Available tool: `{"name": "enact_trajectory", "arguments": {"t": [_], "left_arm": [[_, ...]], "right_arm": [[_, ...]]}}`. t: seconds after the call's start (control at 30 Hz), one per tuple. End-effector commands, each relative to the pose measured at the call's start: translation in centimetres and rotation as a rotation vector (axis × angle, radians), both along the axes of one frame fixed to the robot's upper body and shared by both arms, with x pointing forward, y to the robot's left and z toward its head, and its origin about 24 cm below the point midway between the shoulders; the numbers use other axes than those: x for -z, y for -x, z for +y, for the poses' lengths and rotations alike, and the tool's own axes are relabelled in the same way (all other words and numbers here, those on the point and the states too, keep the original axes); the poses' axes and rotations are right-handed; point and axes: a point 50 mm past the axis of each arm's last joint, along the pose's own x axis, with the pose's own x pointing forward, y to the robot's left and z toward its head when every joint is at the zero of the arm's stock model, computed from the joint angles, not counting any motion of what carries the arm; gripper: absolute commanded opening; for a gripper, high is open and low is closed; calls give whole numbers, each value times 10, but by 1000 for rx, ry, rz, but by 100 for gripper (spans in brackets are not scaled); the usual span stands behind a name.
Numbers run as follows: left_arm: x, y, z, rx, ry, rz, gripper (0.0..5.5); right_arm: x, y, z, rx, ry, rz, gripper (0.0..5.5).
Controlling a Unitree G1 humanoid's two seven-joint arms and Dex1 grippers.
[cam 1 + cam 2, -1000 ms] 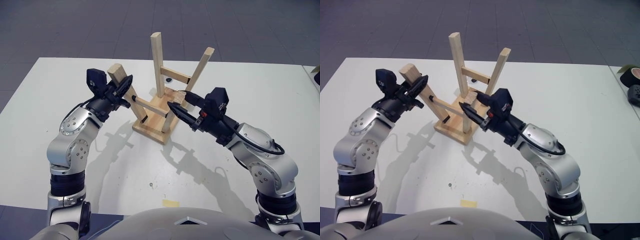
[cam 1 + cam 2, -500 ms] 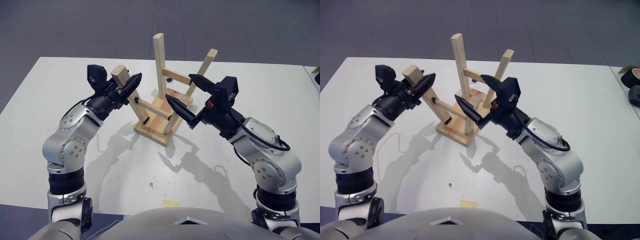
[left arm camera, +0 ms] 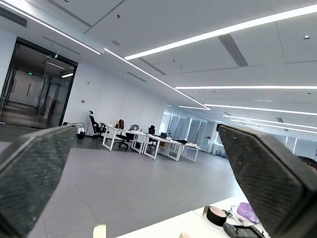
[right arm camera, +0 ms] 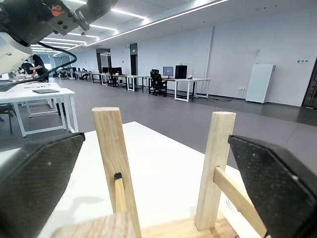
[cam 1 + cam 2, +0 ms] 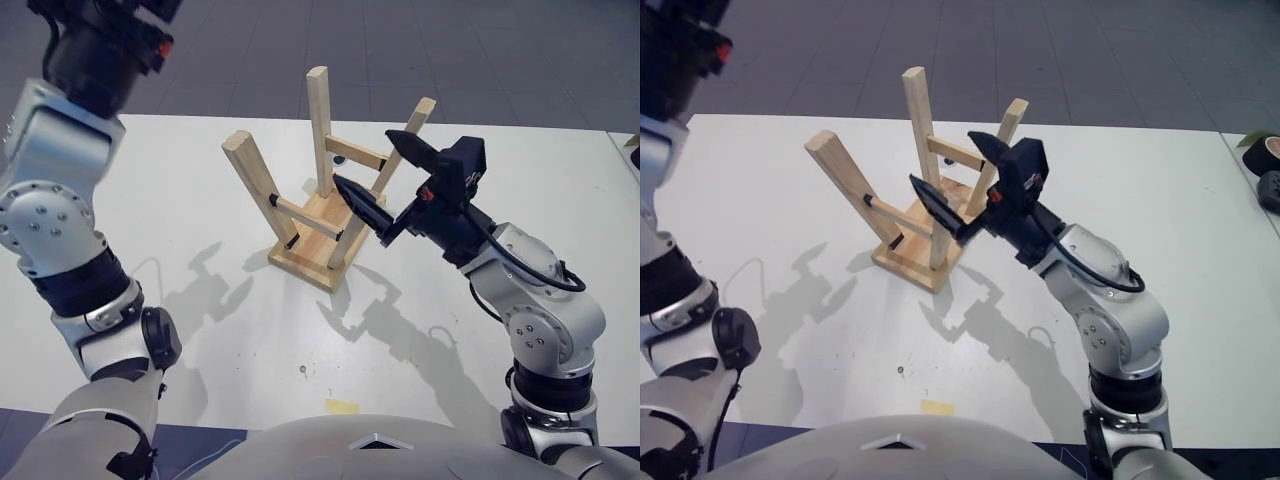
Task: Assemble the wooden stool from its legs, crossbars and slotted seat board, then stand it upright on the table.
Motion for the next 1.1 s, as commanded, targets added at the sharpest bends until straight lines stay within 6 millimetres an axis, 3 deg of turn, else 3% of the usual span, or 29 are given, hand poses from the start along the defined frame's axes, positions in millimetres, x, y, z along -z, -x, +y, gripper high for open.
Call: {"name": "enact_trajectory", "arguments": {"t": [0.03,0.1,0.17,0.27,0.33,0.43,0.6,0.67,0.8,0.87,0.9,0.97,1.03,1.1], "left_arm": [[20,-14,-18,58,-92,64,538],[78,-26,-29,50,-289,231,538],[133,-30,-31,84,-338,395,538],[177,-30,-33,70,-423,518,538],[169,-24,-39,100,-410,476,538],[140,-23,-36,77,-345,389,538],[83,-27,-30,31,-221,230,538],[62,-27,-27,7,-171,170,538],[2,-15,-19,-39,-57,-18,538],[-6,-9,-21,-20,-72,-52,538],[7,-12,-25,-9,-125,-9,538],[65,-30,-32,-58,-325,177,538],[138,-44,-30,-134,-462,420,538],[188,-41,-29,-167,-531,572,538]], "right_arm": [[-17,-1,-4,13,-135,-32,540],[-6,-4,-3,42,-100,25,540],[13,-7,-4,85,-52,108,540],[34,-4,-4,117,7,187,540],[40,-3,-3,129,39,204,540],[41,-4,-3,141,39,207,540],[26,-4,-1,123,-58,142,540],[9,-7,0,114,-113,86,540],[-44,-12,1,91,-227,-87,540],[-64,-8,5,36,-291,-128,540],[-68,-5,11,-9,-311,-127,540],[-56,-2,29,-102,-286,-40,540],[-19,-4,46,-140,-150,89,540],[24,-7,50,-105,-29,226,540]]}}
